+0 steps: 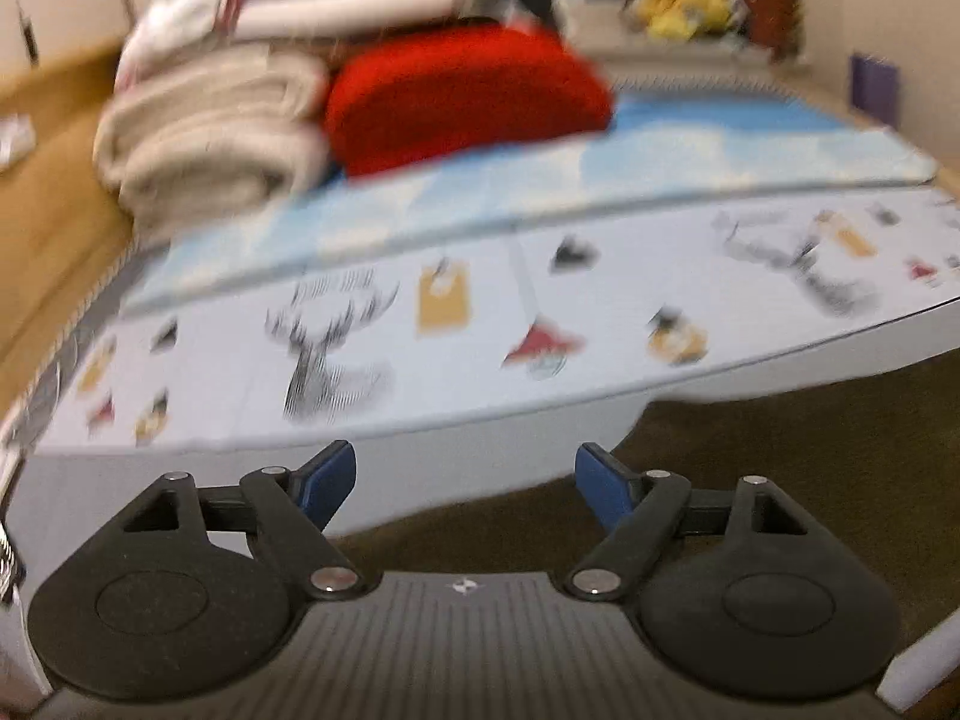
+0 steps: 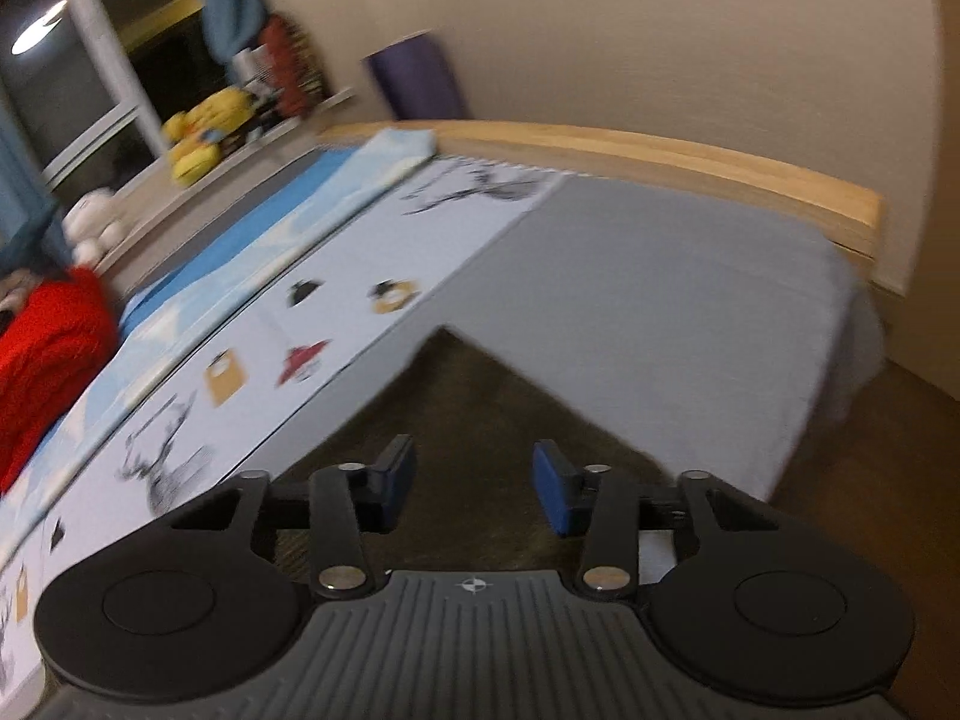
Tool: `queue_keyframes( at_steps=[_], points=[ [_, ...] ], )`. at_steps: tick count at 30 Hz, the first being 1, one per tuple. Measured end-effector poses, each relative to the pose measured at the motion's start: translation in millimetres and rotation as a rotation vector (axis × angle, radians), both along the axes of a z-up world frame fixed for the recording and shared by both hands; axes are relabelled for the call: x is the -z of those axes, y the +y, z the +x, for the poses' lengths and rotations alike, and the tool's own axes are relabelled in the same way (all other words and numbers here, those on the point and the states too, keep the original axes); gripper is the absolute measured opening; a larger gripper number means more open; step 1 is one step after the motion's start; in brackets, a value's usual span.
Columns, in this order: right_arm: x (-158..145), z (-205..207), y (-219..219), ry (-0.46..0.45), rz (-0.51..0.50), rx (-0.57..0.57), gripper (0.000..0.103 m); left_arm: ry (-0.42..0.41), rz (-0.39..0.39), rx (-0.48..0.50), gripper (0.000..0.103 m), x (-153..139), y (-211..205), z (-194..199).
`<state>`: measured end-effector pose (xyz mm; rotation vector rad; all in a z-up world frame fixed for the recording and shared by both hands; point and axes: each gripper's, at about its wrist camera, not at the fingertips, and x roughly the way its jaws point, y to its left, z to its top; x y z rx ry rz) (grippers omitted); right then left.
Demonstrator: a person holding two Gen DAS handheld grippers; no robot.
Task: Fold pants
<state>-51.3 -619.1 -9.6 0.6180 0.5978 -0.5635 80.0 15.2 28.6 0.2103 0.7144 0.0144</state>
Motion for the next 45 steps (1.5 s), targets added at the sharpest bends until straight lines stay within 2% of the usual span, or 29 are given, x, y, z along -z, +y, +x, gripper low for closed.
queue_keyframes(
  at_steps=[2,5,6,7,8,9,10,11,14,15,19,23,24,27,30,33,36,40,45],
  points=[
    [12,-12,-14,-0.008,0.044,0.058,0.040,-0.022,-0.039,0.004,0.085,-4,-10,-18],
    [35,-27,-29,0.000,0.115,0.139,0.040,0.005,-0.208,-0.008,0.085,13,-19,-43],
    [43,-30,-35,0.000,0.155,0.164,0.040,0.040,-0.252,-0.009,0.085,29,-23,-52],
    [50,-31,-39,-0.003,0.193,0.185,0.040,0.114,-0.271,0.002,0.084,46,-28,-56],
    [57,-33,-43,-0.006,0.228,0.205,0.040,0.233,-0.265,0.004,0.081,62,-36,-54],
    [64,-33,-46,-0.006,0.259,0.221,0.040,0.302,-0.279,0.003,0.076,71,-42,-52],
    [71,-33,-48,-0.005,0.283,0.233,0.040,0.292,-0.296,0.020,0.078,72,-45,-51],
    [75,-31,-49,-0.005,0.302,0.236,0.040,0.257,-0.272,0.045,0.079,70,-50,-50],
    [90,-24,-52,-0.029,0.371,0.237,0.040,0.151,-0.085,0.092,0.081,72,-67,-45],
    [93,-21,-52,-0.037,0.388,0.240,0.040,0.147,-0.066,0.089,0.081,75,-68,-42],
    [105,-10,-53,-0.030,0.403,0.270,0.040,0.193,-0.162,0.082,0.081,80,-62,-36],
    [114,2,-60,-0.018,0.382,0.273,0.040,0.182,-0.158,0.099,0.081,79,-59,-41],
    [115,5,-60,-0.016,0.372,0.267,0.038,0.182,-0.159,0.100,0.081,80,-60,-41],
    [119,10,-61,-0.010,0.360,0.263,0.019,0.185,-0.170,0.093,0.081,81,-59,-37],
    [119,6,-61,-0.041,0.380,0.279,0.014,0.186,-0.181,0.081,0.081,80,-56,-34],
    [101,5,-50,-0.073,0.313,0.257,0.013,0.181,-0.205,0.072,0.081,76,-53,-32],
    [66,15,-22,-0.090,0.131,0.156,0.013,0.166,-0.226,0.067,0.081,71,-49,-32],
    [9,34,56,-0.158,-0.163,-0.083,0.012,0.161,-0.244,0.043,0.081,67,-40,-33],
    [-30,47,180,-0.243,-0.386,-0.359,0.012,0.169,-0.289,-0.021,0.081,64,-19,-32]
  ],
)
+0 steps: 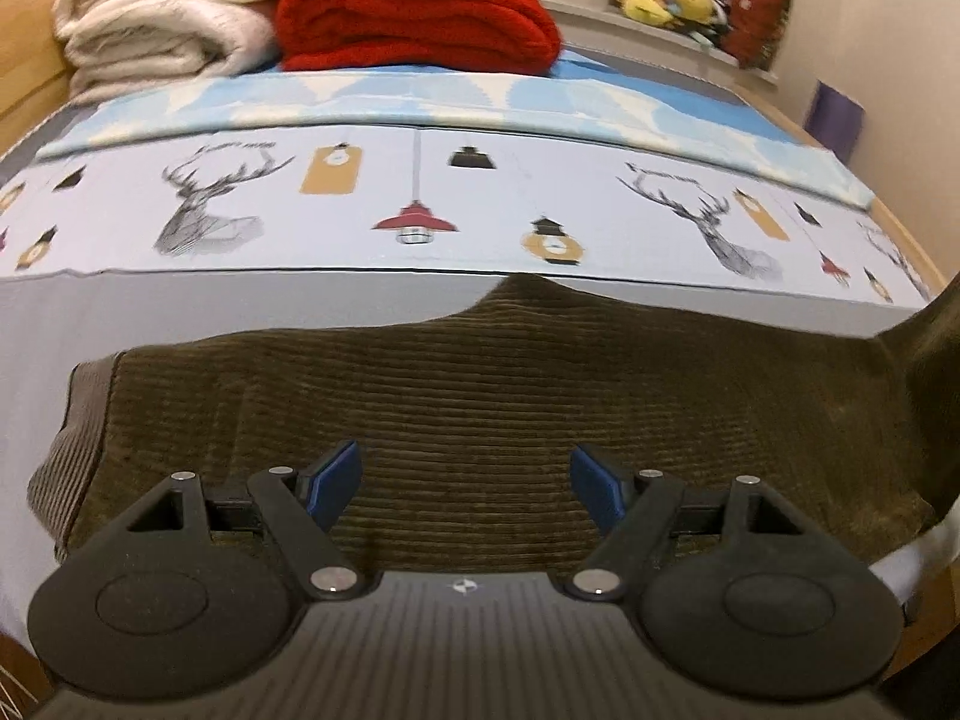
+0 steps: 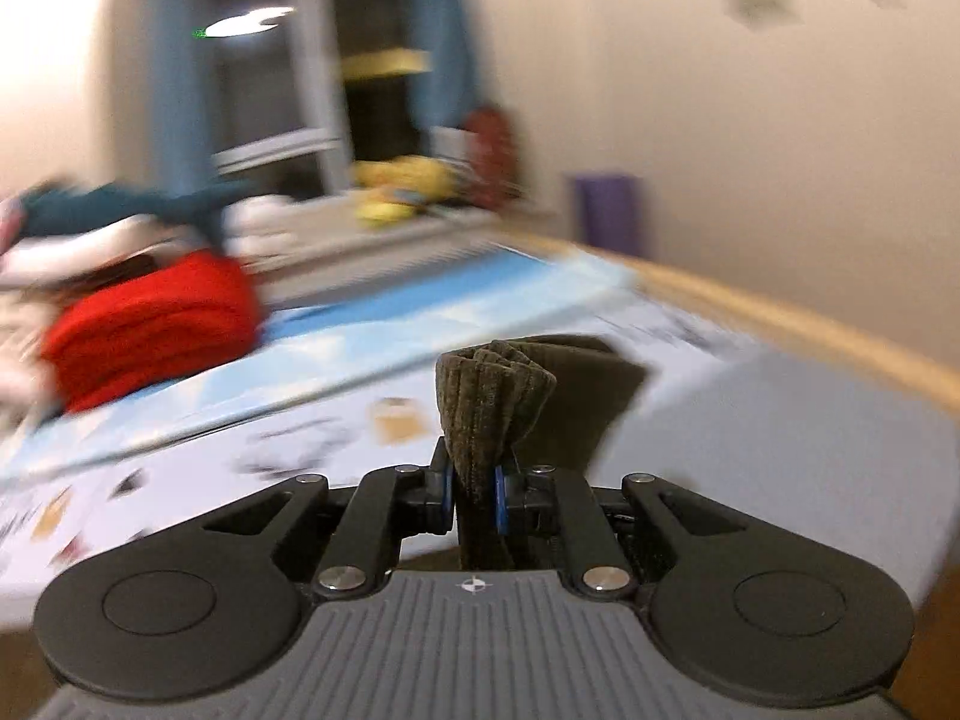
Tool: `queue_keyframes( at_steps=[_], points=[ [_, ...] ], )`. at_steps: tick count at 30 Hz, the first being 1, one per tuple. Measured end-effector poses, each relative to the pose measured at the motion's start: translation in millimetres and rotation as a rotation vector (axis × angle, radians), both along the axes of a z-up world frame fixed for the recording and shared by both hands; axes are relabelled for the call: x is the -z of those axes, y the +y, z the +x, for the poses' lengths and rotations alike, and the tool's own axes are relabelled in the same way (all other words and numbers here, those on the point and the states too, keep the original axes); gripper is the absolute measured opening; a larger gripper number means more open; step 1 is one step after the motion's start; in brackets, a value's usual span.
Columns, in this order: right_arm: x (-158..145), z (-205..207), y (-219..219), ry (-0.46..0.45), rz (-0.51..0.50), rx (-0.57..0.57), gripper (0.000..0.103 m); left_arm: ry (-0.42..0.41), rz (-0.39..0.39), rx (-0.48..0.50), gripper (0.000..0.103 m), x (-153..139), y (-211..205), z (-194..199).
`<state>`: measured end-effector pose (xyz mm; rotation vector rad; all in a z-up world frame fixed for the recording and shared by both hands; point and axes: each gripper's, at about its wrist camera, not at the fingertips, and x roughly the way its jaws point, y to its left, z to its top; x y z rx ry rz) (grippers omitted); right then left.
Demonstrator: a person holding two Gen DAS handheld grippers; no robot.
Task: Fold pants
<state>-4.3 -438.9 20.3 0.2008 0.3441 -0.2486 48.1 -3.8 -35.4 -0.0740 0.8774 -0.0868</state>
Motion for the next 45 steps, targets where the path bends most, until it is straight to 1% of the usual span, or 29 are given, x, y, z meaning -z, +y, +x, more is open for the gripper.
queue_keyframes(
  at_steps=[2,4,8,9,11,12,13,14,15,16,18,19,20,22,23,25,27,28,29,31,34,38,42,45],
  points=[
    [-5,2,51,-0.012,-0.077,-0.116,0.013,0.003,-0.005,-0.022,0.081,-1,9,-2],
    [-4,4,104,-0.002,-0.161,-0.247,0.013,0.007,-0.003,-0.038,0.081,0,19,-5],
    [17,5,205,0.061,-0.335,-0.532,0.013,0.026,0.008,-0.050,0.081,3,36,-11],
    [26,5,227,0.094,-0.375,-0.603,0.013,0.035,0.008,-0.050,0.082,4,41,-13],
    [47,6,264,0.195,-0.437,-0.726,0.013,0.048,0.011,-0.051,0.082,6,48,-16],
    [62,6,281,0.273,-0.472,-0.788,0.014,0.055,0.016,-0.053,0.082,7,52,-17],
    [77,7,292,0.341,-0.515,-0.814,0.014,0.060,0.019,-0.056,0.082,9,55,-18],
    [93,7,300,0.409,-0.562,-0.829,0.014,0.067,0.020,-0.061,0.083,10,59,-19],
    [103,5,303,0.449,-0.585,-0.845,0.015,0.074,0.021,-0.068,0.083,11,62,-20],
    [107,3,305,0.458,-0.607,-0.854,0.015,0.079,0.019,-0.076,0.083,12,66,-20],
    [101,0,310,0.441,-0.641,-0.858,0.016,0.088,0.011,-0.085,0.083,13,71,-20],
    [96,0,309,0.436,-0.634,-0.860,0.021,0.092,0.007,-0.085,0.083,13,73,-19],
    [92,-1,306,0.439,-0.607,-0.867,0.023,0.094,0.007,-0.085,0.083,14,73,-18],
    [84,-4,301,0.447,-0.530,-0.900,0.030,0.102,0.013,-0.086,0.084,15,71,-17],
    [82,-10,299,0.434,-0.492,-0.917,0.032,0.108,0.013,-0.084,0.084,16,69,-16],
    [69,-17,297,0.363,-0.420,-0.940,0.043,0.115,0.008,-0.073,0.084,17,64,-14],
    [58,-19,293,0.297,-0.385,-0.903,0.051,0.111,0.013,-0.057,0.084,17,58,-13],
    [56,-14,291,0.286,-0.376,-0.877,0.055,0.109,0.019,-0.050,0.084,18,55,-13],
    [57,-10,289,0.294,-0.376,-0.849,0.056,0.109,0.025,-0.044,0.084,18,53,-13],
    [63,-5,287,0.340,-0.384,-0.818,0.059,0.113,0.030,-0.040,0.084,20,51,-13],
    [78,2,292,0.401,-0.379,-0.824,0.064,0.124,0.036,-0.048,0.084,22,52,-13],
    [95,7,301,0.438,-0.397,-0.830,0.065,0.133,0.037,-0.055,0.084,24,56,-14],
    [99,17,304,0.454,-0.375,-0.828,0.065,0.138,0.044,-0.058,0.084,26,58,-15],
    [102,14,308,0.460,-0.382,-0.861,0.059,0.139,0.043,-0.062,0.084,26,59,-14]
  ],
)
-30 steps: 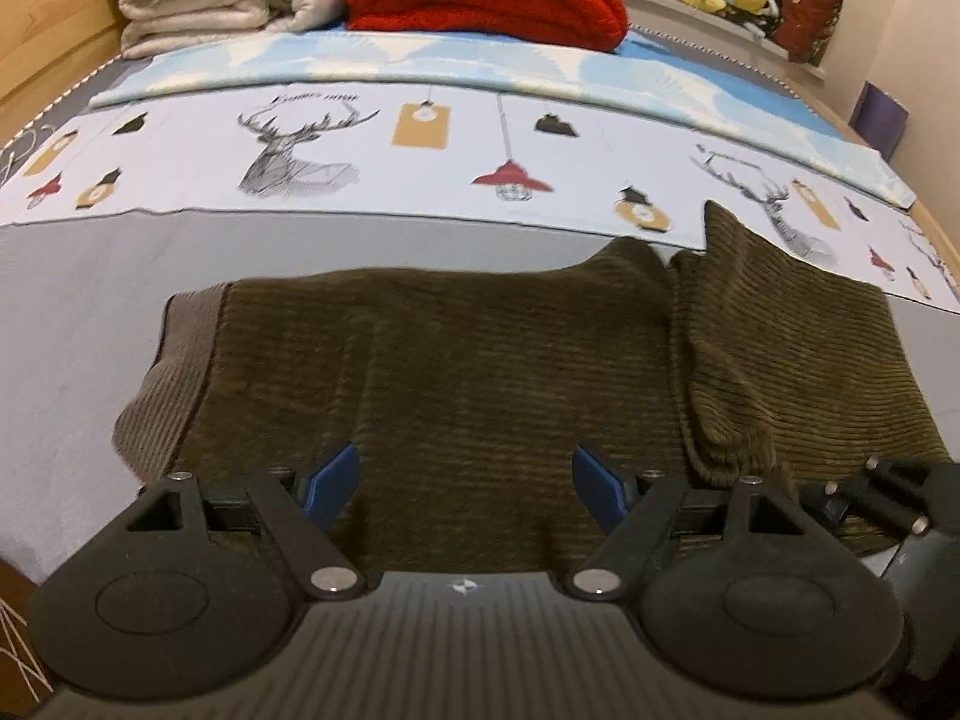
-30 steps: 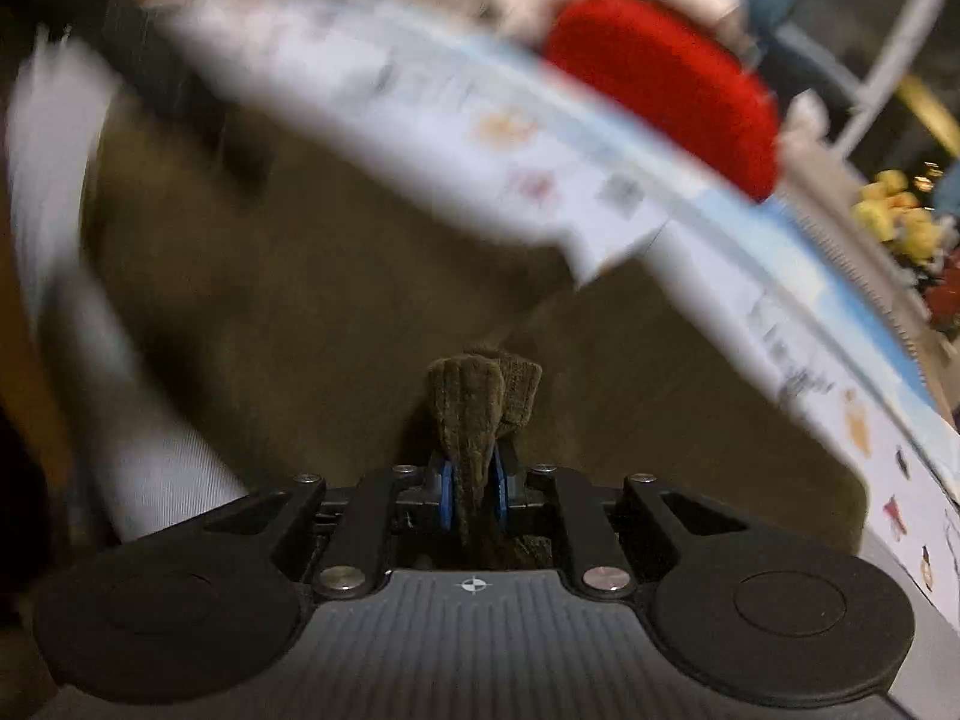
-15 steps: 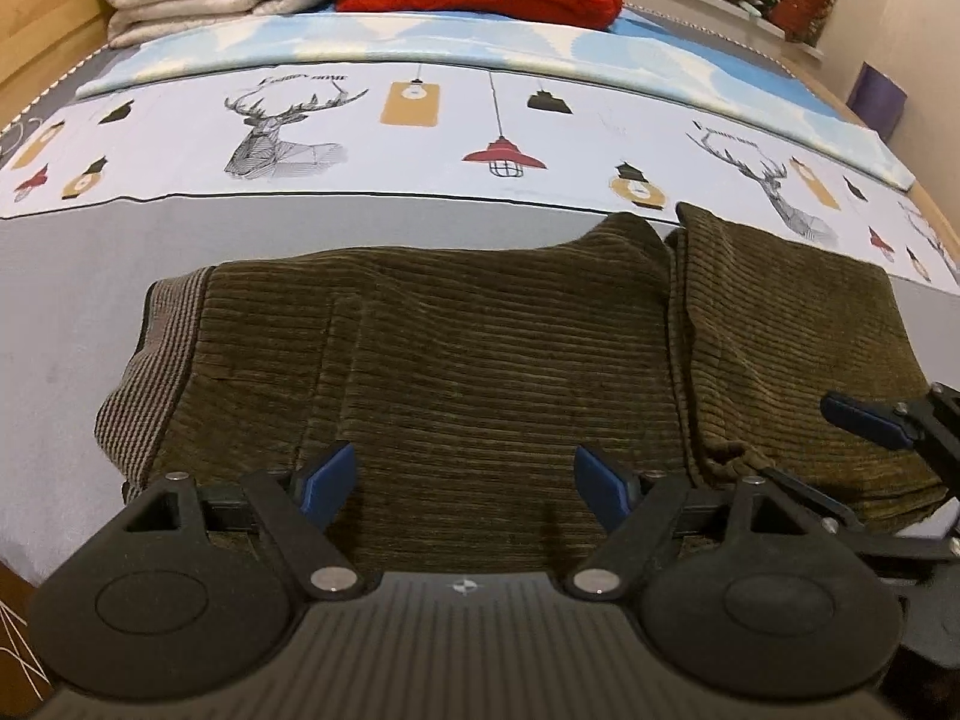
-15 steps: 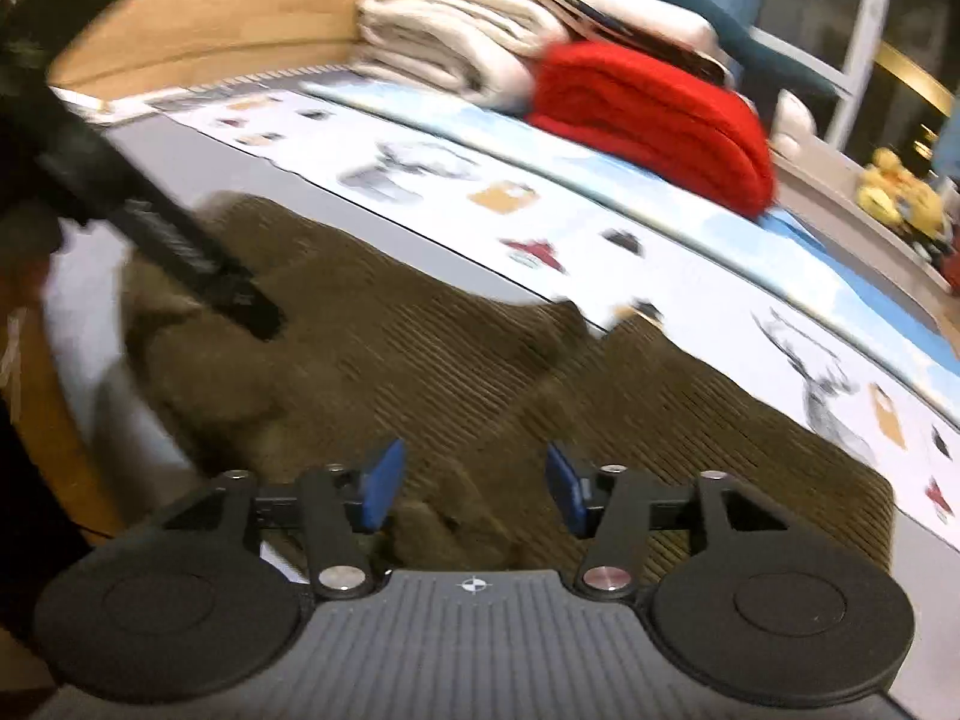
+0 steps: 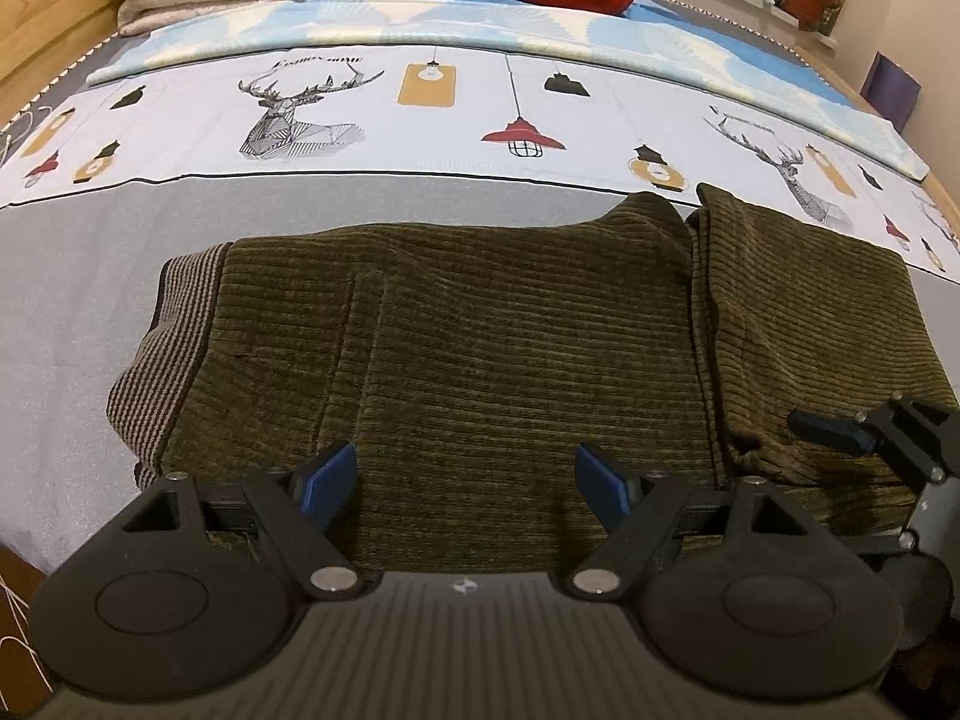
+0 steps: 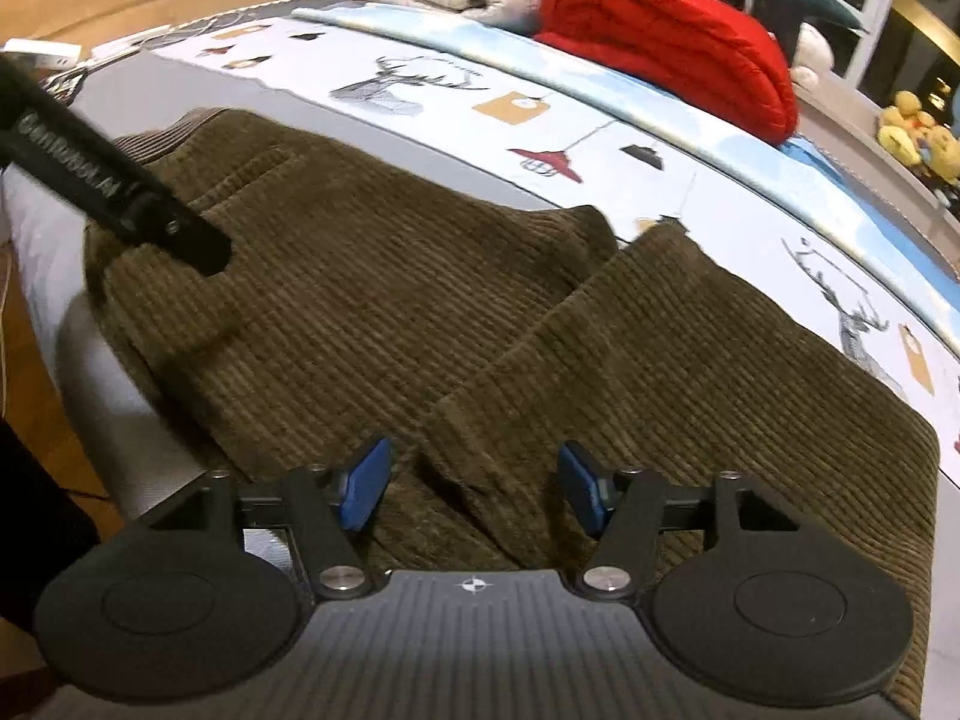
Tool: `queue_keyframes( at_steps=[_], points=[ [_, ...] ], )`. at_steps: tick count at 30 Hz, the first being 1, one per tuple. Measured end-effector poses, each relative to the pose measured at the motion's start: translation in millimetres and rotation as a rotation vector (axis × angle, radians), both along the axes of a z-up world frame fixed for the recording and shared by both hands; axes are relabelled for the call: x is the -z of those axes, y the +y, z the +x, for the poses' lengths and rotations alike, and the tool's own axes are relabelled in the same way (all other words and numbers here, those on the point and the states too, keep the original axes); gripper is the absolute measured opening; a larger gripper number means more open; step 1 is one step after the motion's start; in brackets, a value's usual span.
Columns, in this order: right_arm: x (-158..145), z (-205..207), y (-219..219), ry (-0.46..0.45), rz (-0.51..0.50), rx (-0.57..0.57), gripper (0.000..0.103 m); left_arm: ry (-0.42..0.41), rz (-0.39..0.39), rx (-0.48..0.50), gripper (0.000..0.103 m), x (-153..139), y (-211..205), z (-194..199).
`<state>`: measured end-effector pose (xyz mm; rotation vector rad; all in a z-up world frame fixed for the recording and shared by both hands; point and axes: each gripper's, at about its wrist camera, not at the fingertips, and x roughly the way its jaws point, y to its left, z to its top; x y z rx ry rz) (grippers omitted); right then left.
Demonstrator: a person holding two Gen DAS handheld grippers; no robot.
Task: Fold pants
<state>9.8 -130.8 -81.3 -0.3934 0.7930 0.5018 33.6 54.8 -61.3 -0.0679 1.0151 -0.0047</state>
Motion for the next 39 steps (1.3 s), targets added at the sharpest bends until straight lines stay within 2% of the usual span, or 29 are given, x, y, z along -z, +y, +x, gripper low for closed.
queue_keyframes(
  at_steps=[6,8,12,13,19,21,23,26,30,35,39],
  points=[
    [1,-3,3,0.007,-0.004,-0.040,0.052,-0.002,-0.001,0.008,0.084,0,-3,1],
    [0,-4,2,0.017,0.008,-0.045,0.045,-0.002,-0.002,0.006,0.084,0,-3,1],
    [-2,-7,4,-0.007,0.005,-0.069,0.017,-0.002,-0.002,0.007,0.084,0,-3,1],
    [-4,-7,3,-0.011,0.011,-0.068,0.015,-0.003,-0.002,0.006,0.084,0,-3,1],
    [-26,-12,-6,-0.073,0.091,-0.063,0.013,-0.004,-0.002,0.001,0.084,-1,-2,1],
    [-23,-15,-6,-0.041,0.079,-0.091,0.014,-0.003,0.000,0.005,0.084,-1,-4,2],
    [-11,-15,-3,0.027,0.036,-0.121,0.015,-0.001,0.003,0.010,0.084,0,-5,2],
    [-8,-21,2,0.011,0.002,-0.141,0.019,0.000,0.004,0.013,0.084,0,-6,1],
    [-19,-17,-10,0.052,0.088,-0.111,0.024,0.000,0.000,0.000,0.084,0,-1,2],
    [-41,-14,-29,0.011,0.263,-0.044,0.024,0.000,-0.005,-0.018,0.084,0,1,2],
    [-39,-5,-38,0.012,0.283,0.043,0.024,0.001,0.005,-0.004,0.084,0,-2,1]
  ],
)
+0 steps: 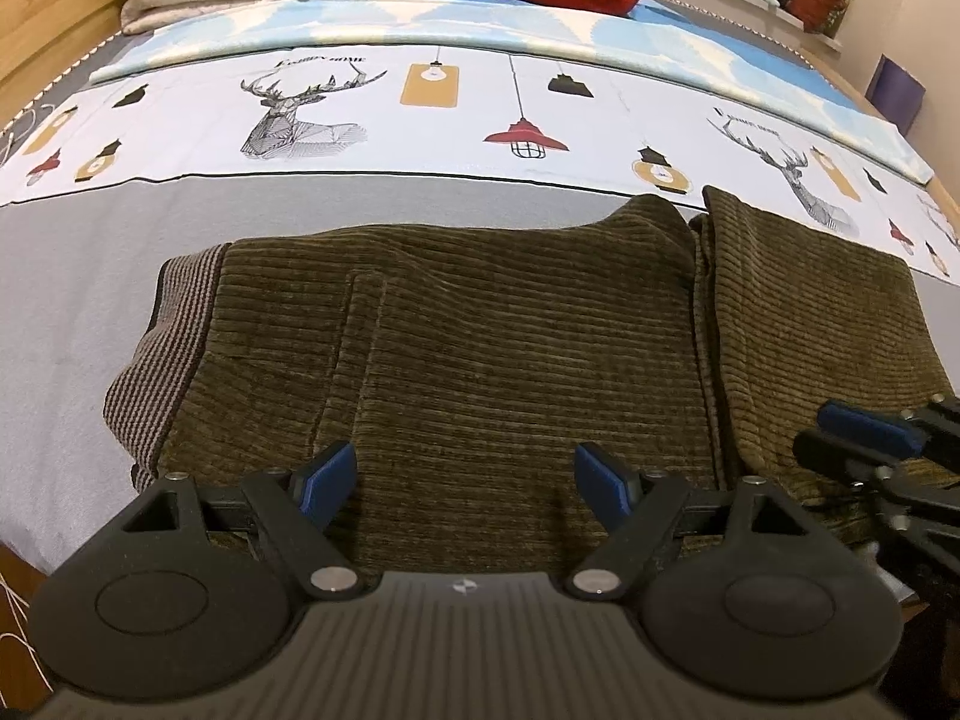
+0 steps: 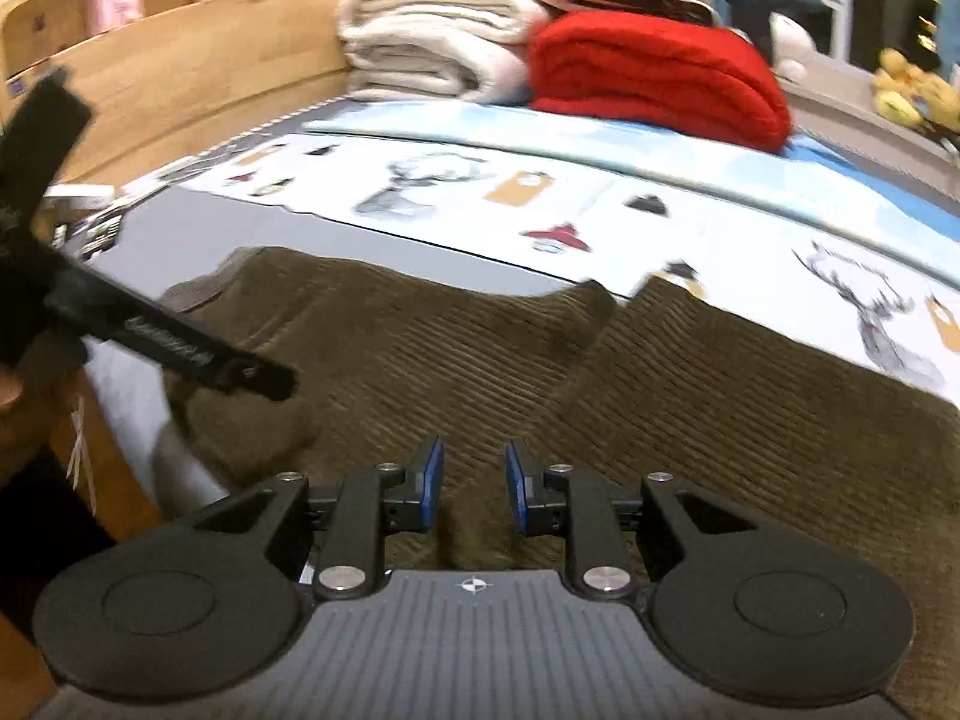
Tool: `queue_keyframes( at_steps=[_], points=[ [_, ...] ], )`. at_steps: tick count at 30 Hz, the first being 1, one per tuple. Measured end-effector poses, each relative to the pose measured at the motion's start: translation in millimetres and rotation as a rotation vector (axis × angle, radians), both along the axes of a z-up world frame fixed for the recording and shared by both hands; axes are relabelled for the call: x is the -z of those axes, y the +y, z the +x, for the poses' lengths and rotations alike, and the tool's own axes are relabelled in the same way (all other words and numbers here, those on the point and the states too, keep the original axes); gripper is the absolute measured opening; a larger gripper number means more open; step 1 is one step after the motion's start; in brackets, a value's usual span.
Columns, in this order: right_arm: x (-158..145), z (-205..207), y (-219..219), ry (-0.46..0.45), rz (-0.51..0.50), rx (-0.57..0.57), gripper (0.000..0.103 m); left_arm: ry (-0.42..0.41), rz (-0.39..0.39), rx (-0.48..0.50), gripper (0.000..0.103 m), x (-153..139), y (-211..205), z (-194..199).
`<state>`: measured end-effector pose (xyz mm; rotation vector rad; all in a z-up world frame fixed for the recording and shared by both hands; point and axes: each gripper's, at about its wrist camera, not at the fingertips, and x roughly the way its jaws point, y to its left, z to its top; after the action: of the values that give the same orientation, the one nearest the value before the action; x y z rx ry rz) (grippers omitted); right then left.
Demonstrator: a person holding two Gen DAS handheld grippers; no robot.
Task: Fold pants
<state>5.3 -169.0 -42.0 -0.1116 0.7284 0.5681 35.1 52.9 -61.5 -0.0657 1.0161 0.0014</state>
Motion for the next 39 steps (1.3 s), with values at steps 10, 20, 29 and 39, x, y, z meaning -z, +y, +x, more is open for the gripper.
queue_keyframes(
  at_steps=[10,20,29,39],
  points=[
    [15,-5,-4,0.120,-0.092,-0.081,0.024,-0.003,-0.026,0.043,0.083,1,-18,6],
    [-2,-20,-123,-0.042,-0.126,0.336,0.041,0.082,-0.303,0.121,0.082,11,-72,28],
    [33,-26,-197,0.129,-0.174,0.523,0.041,0.191,-0.255,0.230,0.044,42,-121,34],
    [36,-17,-202,0.156,-0.223,0.566,0.027,0.189,-0.236,0.321,0.031,41,-116,15]
  ],
)
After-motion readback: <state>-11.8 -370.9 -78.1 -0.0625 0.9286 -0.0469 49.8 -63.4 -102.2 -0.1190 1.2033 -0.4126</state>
